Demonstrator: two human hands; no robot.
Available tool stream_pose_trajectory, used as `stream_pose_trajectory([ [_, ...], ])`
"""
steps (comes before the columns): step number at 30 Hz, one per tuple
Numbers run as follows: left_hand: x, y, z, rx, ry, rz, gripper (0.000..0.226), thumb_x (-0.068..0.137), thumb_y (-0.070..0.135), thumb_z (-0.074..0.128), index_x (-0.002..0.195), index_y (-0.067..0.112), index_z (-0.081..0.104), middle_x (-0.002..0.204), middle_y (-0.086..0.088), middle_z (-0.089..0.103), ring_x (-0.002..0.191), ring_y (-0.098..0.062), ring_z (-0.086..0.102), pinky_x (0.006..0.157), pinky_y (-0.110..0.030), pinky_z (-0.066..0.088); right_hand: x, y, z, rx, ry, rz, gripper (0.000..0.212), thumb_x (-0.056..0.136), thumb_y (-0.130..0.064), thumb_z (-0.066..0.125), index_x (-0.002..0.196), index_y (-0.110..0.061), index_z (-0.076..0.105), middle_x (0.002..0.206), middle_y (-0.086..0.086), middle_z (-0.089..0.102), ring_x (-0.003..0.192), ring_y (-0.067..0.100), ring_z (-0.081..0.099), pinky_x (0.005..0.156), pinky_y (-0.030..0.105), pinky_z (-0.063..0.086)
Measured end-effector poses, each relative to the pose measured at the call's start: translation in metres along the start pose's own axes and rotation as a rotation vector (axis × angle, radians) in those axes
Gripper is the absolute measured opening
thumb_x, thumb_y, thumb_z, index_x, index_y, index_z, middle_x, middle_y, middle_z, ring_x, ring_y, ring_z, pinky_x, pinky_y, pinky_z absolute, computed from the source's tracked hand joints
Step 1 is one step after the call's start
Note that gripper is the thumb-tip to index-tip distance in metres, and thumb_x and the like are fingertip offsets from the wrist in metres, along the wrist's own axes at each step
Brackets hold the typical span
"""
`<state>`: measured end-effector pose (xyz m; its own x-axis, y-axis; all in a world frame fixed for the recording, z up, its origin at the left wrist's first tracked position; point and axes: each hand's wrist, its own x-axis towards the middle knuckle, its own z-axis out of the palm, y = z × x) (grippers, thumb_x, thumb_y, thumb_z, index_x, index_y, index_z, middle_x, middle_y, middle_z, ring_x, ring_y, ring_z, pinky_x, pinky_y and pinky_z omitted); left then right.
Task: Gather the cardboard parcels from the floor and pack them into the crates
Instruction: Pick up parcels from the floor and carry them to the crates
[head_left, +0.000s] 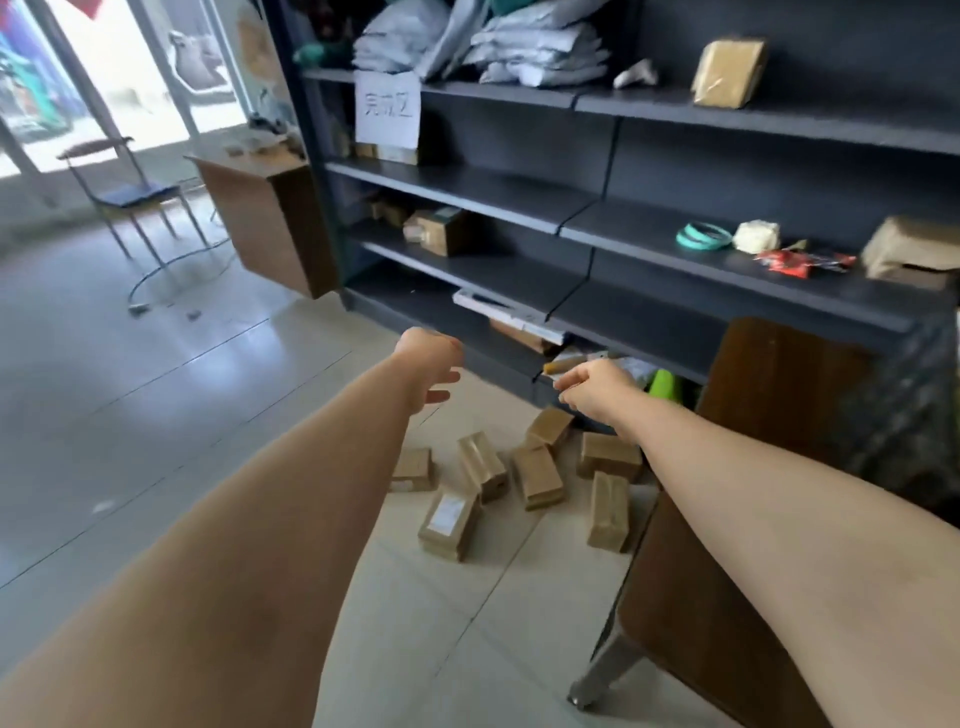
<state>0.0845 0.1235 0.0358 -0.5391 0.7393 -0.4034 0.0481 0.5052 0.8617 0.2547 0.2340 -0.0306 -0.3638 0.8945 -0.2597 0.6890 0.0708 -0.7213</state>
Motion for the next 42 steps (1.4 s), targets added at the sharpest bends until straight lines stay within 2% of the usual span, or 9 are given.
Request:
stream_pose_trajectory([
  [5, 0.023, -0.049, -0.06, 0.042, 0.068, -0.068, 0.034, 0.103, 0.003, 0.039, 0.133, 0.005, 0.055, 0.13, -0.008, 0.062, 0.102, -0.02, 0.061, 0.084, -0.036, 0.053, 0.001, -0.029, 0.057, -0.089, -0.056, 0.003, 0.028, 0.093, -0.008, 0.05, 0.088, -0.027, 0.07, 0.113, 0.003, 0.066, 0.105, 0.024, 0.06, 0.085, 0.029, 0.05],
  [7, 0.029, -0.06, -0.073, 0.046, 0.057, -0.101, 0.037, 0.104, 0.002, 0.035, 0.137, 0.004, 0.052, 0.134, -0.007, 0.06, 0.108, -0.022, 0.061, 0.088, -0.037, 0.053, 0.002, -0.039, 0.074, -0.119, -0.085, -0.003, 0.029, 0.094, -0.006, 0.048, 0.096, -0.024, 0.071, 0.115, 0.004, 0.065, 0.109, 0.025, 0.059, 0.087, 0.03, 0.05],
  [12, 0.041, -0.074, -0.094, 0.057, 0.034, -0.147, 0.043, 0.105, 0.003, 0.025, 0.145, 0.003, 0.041, 0.144, -0.009, 0.052, 0.127, -0.025, 0.053, 0.105, -0.041, 0.046, 0.016, -0.052, 0.106, -0.141, -0.118, -0.011, 0.029, 0.093, -0.005, 0.05, 0.089, -0.027, 0.069, 0.116, 0.003, 0.066, 0.11, 0.024, 0.059, 0.095, 0.036, 0.052],
  [17, 0.075, -0.086, -0.101, 0.019, 0.09, -0.157, 0.039, 0.103, 0.003, 0.034, 0.138, 0.003, 0.049, 0.137, -0.013, 0.058, 0.122, -0.028, 0.059, 0.095, -0.04, 0.052, 0.045, -0.058, 0.127, -0.132, -0.145, -0.035, 0.027, 0.093, -0.004, 0.052, 0.094, -0.025, 0.069, 0.114, 0.004, 0.067, 0.11, 0.024, 0.06, 0.093, 0.034, 0.051],
  [21, 0.121, -0.089, -0.098, 0.005, 0.097, -0.183, 0.034, 0.099, 0.005, 0.042, 0.131, 0.003, 0.055, 0.132, -0.017, 0.061, 0.122, -0.033, 0.06, 0.101, -0.048, 0.049, 0.083, -0.055, 0.137, -0.122, -0.159, -0.015, 0.025, 0.093, -0.006, 0.053, 0.099, -0.023, 0.07, 0.113, 0.005, 0.067, 0.107, 0.022, 0.061, 0.077, 0.026, 0.049],
  [26, 0.191, -0.088, -0.083, 0.032, 0.061, -0.24, 0.034, 0.098, 0.004, 0.043, 0.129, 0.002, 0.056, 0.131, -0.018, 0.062, 0.121, -0.034, 0.06, 0.097, -0.046, 0.049, 0.142, -0.049, 0.138, -0.14, -0.179, 0.075, 0.026, 0.096, -0.003, 0.051, 0.106, -0.016, 0.07, 0.12, 0.007, 0.064, 0.114, 0.024, 0.057, 0.082, 0.027, 0.045],
  [32, 0.26, -0.1, -0.076, 0.028, 0.021, -0.297, 0.033, 0.096, 0.0, 0.045, 0.127, 0.002, 0.057, 0.129, -0.02, 0.062, 0.092, -0.024, 0.059, 0.091, -0.043, 0.052, 0.209, -0.041, 0.151, -0.174, -0.224, 0.168, 0.026, 0.096, 0.003, 0.048, 0.107, -0.005, 0.07, 0.122, 0.014, 0.063, 0.115, 0.027, 0.055, 0.084, 0.024, 0.041],
  [38, 0.32, -0.13, -0.074, 0.093, 0.01, -0.368, 0.033, 0.097, 0.002, 0.044, 0.127, 0.001, 0.058, 0.118, -0.017, 0.066, 0.089, -0.024, 0.058, 0.081, -0.039, 0.052, 0.257, -0.026, 0.181, -0.209, -0.271, 0.205, 0.029, 0.095, -0.001, 0.05, 0.102, -0.018, 0.072, 0.128, 0.006, 0.062, 0.118, 0.026, 0.054, 0.084, 0.022, 0.04],
  [42, 0.356, -0.153, -0.055, 0.128, -0.057, -0.419, 0.018, 0.097, 0.001, 0.044, 0.106, 0.011, 0.056, 0.106, -0.01, 0.059, 0.092, -0.025, 0.058, 0.086, -0.043, 0.053, 0.283, 0.005, 0.203, -0.203, -0.276, 0.263, 0.024, 0.092, -0.006, 0.057, 0.09, -0.025, 0.07, 0.127, 0.004, 0.063, 0.116, 0.023, 0.056, 0.084, 0.021, 0.041],
])
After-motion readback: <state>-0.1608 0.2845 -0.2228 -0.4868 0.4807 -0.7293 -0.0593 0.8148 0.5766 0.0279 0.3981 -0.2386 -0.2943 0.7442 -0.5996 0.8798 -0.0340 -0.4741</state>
